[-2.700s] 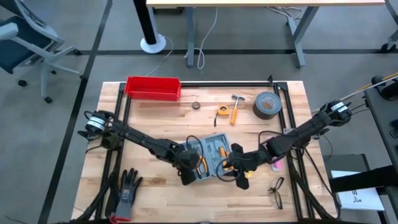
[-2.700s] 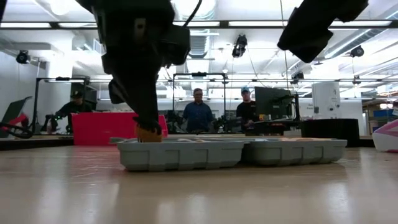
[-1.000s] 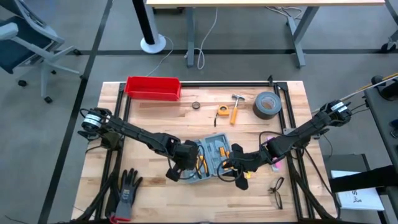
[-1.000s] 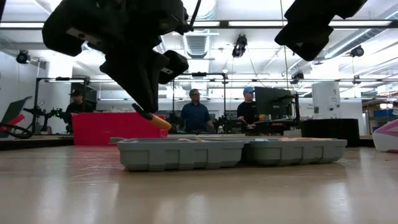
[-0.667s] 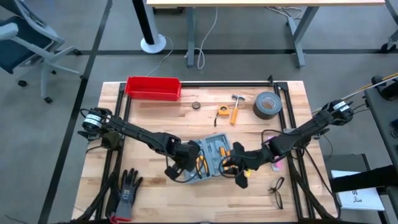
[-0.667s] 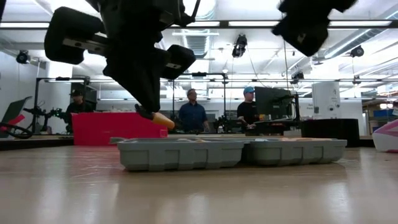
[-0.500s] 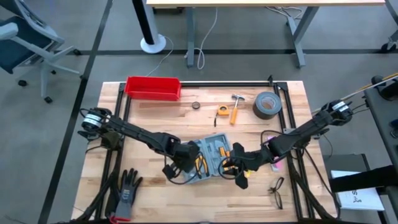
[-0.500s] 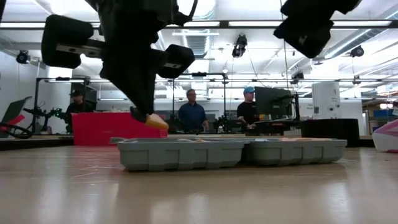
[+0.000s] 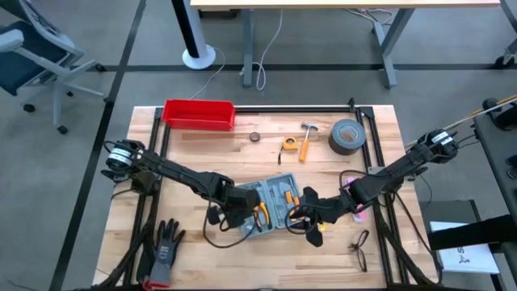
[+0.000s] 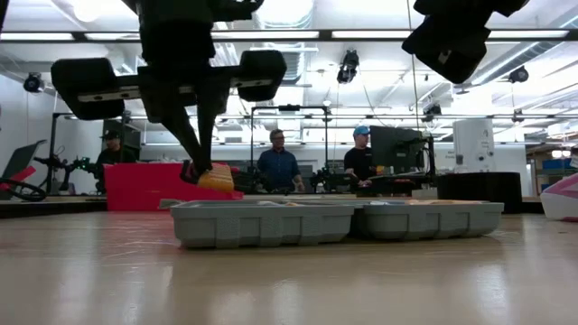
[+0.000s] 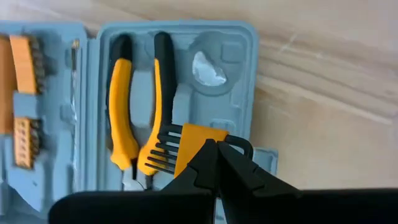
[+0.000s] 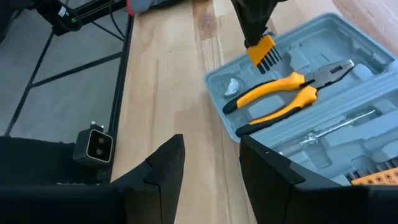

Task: Prefit tool cases
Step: Put the hex keys into the gray toolbox

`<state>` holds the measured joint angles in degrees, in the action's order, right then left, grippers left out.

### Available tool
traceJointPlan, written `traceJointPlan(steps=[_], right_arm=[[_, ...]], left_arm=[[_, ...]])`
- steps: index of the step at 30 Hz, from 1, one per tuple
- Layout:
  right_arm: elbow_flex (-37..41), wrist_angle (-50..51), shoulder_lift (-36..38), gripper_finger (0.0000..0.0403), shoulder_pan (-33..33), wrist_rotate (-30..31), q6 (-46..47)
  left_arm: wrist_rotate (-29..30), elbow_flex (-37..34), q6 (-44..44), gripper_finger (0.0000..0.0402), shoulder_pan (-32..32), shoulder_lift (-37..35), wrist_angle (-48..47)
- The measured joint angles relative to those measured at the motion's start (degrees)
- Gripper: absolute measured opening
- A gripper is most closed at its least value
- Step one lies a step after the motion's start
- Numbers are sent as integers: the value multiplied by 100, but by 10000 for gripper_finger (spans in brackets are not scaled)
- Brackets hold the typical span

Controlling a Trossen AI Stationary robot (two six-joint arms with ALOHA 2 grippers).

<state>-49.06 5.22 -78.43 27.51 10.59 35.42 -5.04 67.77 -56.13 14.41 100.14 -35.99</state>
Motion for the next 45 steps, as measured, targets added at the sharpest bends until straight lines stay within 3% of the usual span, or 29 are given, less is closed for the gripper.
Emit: traceJointPlan(steps=[12, 22, 34, 39, 45], right_arm=[[0, -39, 0, 117, 0, 9, 15], [0, -68, 0, 131, 0, 2, 78], [-38, -258, 52, 140, -2, -5, -13], [-138, -268, 81, 134, -2, -6, -209], [-136, -50, 76, 128, -2, -2, -32]], left_arm=[[9, -2, -1670, 0, 27, 0, 46], [15, -5, -2309, 3, 268, 2, 180], [306, -9, -2186, 80, 198, 7, 739], [302, -9, -1226, 111, 182, 7, 836], [192, -9, 1483, 135, 203, 7, 1048]])
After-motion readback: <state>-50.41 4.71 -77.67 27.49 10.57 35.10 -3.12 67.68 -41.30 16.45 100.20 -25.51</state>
